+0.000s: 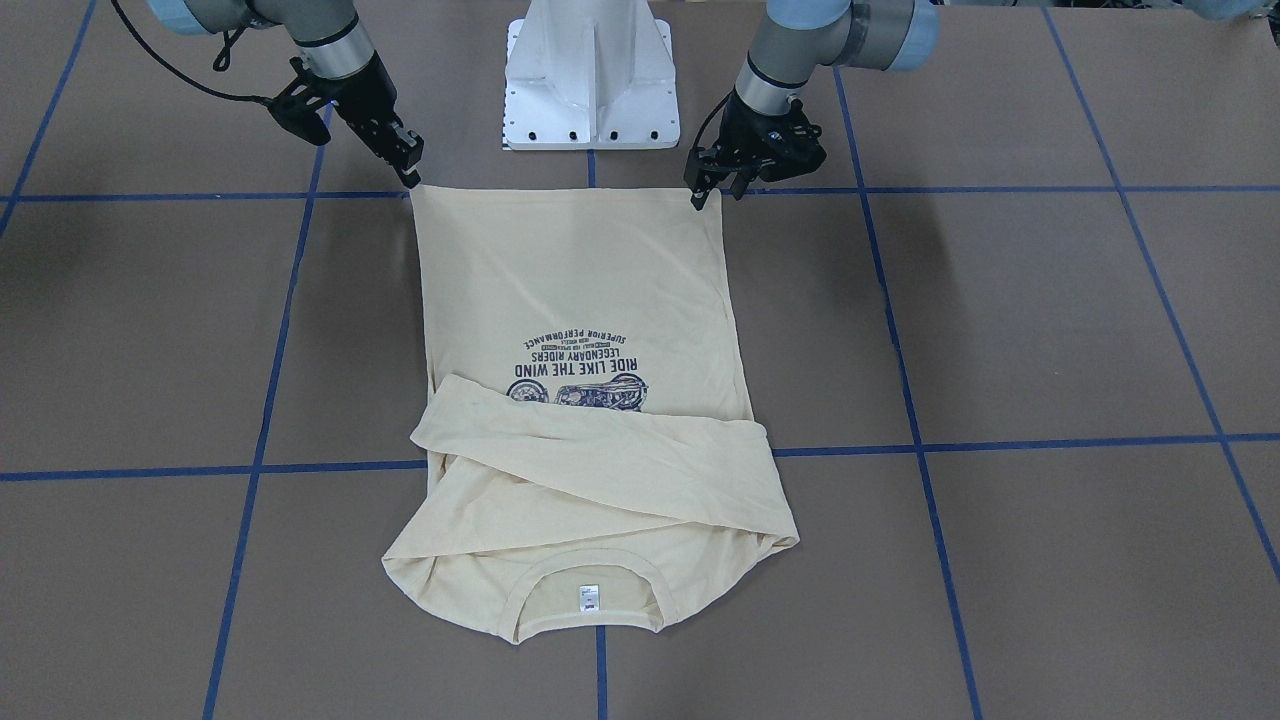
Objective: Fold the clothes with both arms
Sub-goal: 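Grasp both hem corners nearest the robot with the left and right grippers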
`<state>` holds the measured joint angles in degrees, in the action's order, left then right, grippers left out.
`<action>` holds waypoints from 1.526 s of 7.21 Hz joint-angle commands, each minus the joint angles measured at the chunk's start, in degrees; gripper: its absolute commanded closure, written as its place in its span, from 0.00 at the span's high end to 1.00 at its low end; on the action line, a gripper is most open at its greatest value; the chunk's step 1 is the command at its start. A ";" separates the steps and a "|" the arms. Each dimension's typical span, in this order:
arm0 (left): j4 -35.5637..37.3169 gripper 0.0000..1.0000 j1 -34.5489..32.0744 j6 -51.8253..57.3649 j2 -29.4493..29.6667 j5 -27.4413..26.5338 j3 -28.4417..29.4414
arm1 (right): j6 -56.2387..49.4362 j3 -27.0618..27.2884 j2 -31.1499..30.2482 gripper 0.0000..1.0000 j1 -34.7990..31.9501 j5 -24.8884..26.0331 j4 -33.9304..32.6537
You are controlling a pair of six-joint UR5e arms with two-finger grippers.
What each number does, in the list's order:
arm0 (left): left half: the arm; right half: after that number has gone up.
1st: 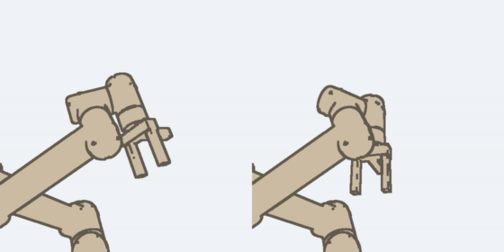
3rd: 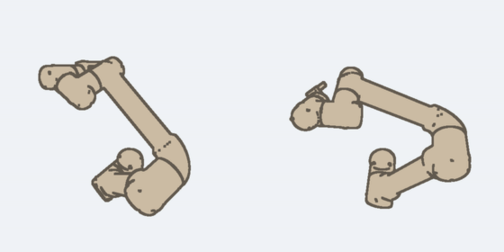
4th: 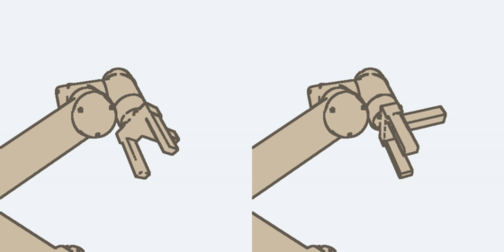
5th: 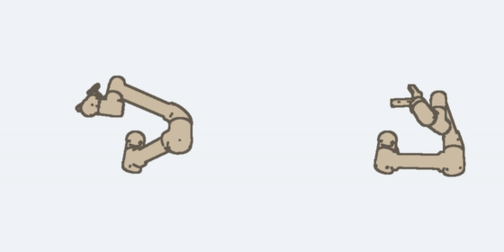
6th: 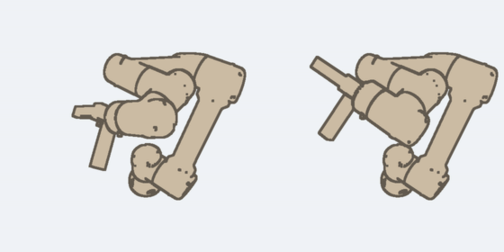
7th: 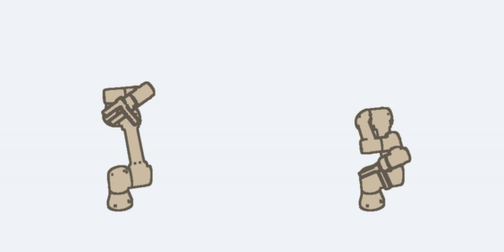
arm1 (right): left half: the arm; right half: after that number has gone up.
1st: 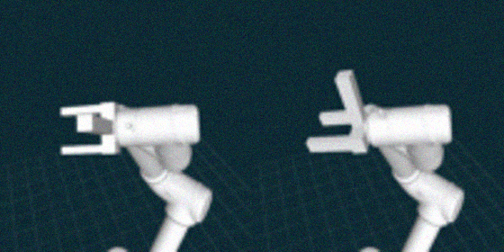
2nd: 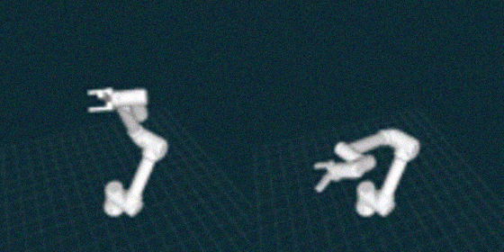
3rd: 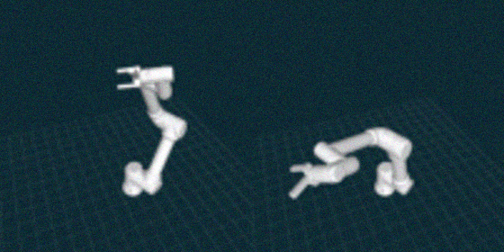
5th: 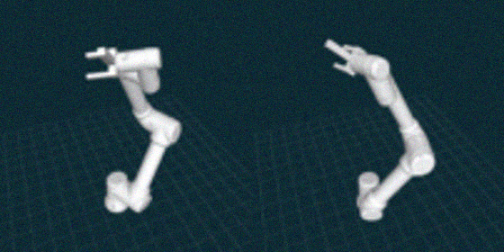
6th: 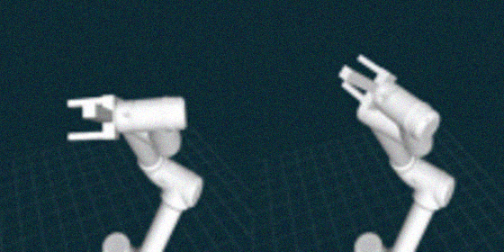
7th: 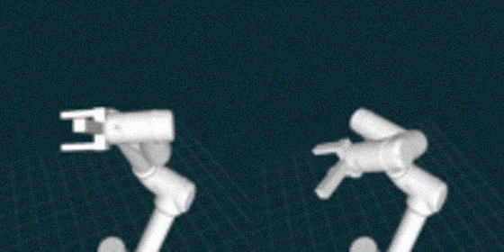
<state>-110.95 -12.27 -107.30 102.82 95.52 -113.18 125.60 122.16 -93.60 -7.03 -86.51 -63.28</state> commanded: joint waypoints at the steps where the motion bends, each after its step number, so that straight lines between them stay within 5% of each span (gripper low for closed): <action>1: -0.05 0.68 1.54 -1.67 0.01 0.02 0.50 | -0.09 0.01 0.00 0.00 0.00 0.03 0.00; 7: -0.05 0.56 1.55 -1.68 -0.16 0.10 1.30 | 0.00 0.01 0.00 0.00 -0.09 -0.06 0.00; 8: -0.05 0.44 1.55 -1.68 -0.25 0.10 1.30 | -0.09 0.01 0.00 0.00 -0.09 -0.06 0.00; 10: -0.05 0.00 1.55 -1.77 -0.25 0.89 1.21 | 0.00 0.09 0.00 0.00 -0.09 -0.06 0.00; 11: 0.03 0.00 1.46 -1.68 -0.25 1.42 0.86 | 0.00 0.09 0.00 0.00 -0.09 -0.06 0.00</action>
<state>-110.97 -10.73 -109.04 102.57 96.27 -112.03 125.58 122.22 -93.60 -7.12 -86.55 -63.28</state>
